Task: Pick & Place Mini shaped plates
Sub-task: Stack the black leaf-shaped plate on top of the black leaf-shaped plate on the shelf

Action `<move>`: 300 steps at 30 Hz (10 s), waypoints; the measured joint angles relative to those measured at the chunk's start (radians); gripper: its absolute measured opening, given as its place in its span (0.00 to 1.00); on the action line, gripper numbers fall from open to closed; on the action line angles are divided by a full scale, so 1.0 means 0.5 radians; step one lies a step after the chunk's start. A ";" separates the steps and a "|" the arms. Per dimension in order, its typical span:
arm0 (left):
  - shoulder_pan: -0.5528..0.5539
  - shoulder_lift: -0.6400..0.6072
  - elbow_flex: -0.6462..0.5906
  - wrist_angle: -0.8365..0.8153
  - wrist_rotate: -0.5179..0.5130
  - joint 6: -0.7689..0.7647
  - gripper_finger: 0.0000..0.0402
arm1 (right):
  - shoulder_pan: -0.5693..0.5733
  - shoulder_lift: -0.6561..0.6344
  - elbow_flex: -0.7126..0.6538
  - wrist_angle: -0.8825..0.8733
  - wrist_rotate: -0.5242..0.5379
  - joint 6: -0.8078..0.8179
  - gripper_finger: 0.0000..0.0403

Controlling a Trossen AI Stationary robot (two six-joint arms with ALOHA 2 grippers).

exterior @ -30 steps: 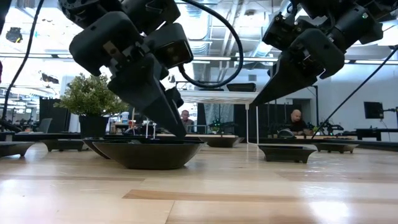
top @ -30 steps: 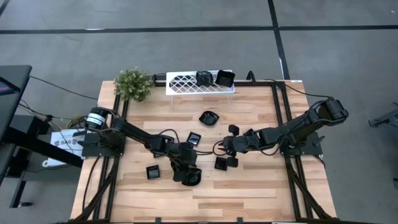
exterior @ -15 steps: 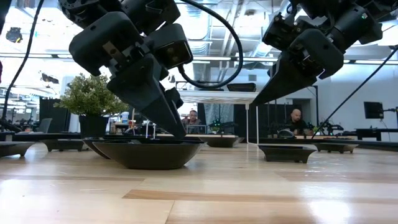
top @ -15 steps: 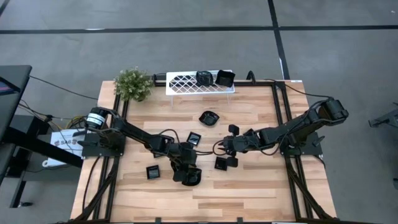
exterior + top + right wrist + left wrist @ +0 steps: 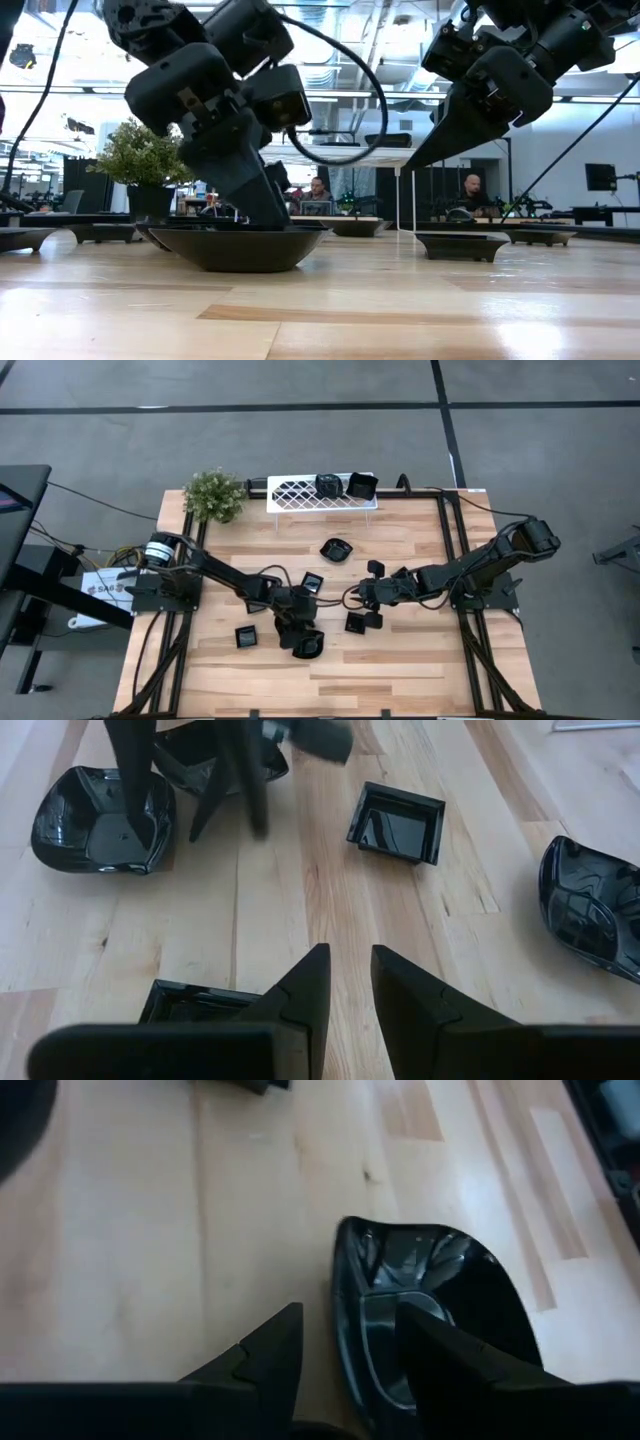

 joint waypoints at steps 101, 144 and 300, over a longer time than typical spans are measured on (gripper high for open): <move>0.370 -0.884 -0.203 0.484 -1.252 0.258 0.02 | -0.219 0.000 0.001 0.186 0.420 0.223 0.18; 0.441 -0.742 -0.222 0.389 -1.492 0.162 0.01 | -0.356 -0.036 0.214 0.398 0.469 0.184 0.25; 0.435 -0.744 -0.220 0.364 -1.369 0.155 0.02 | -0.371 0.423 0.308 0.832 0.787 -0.387 0.00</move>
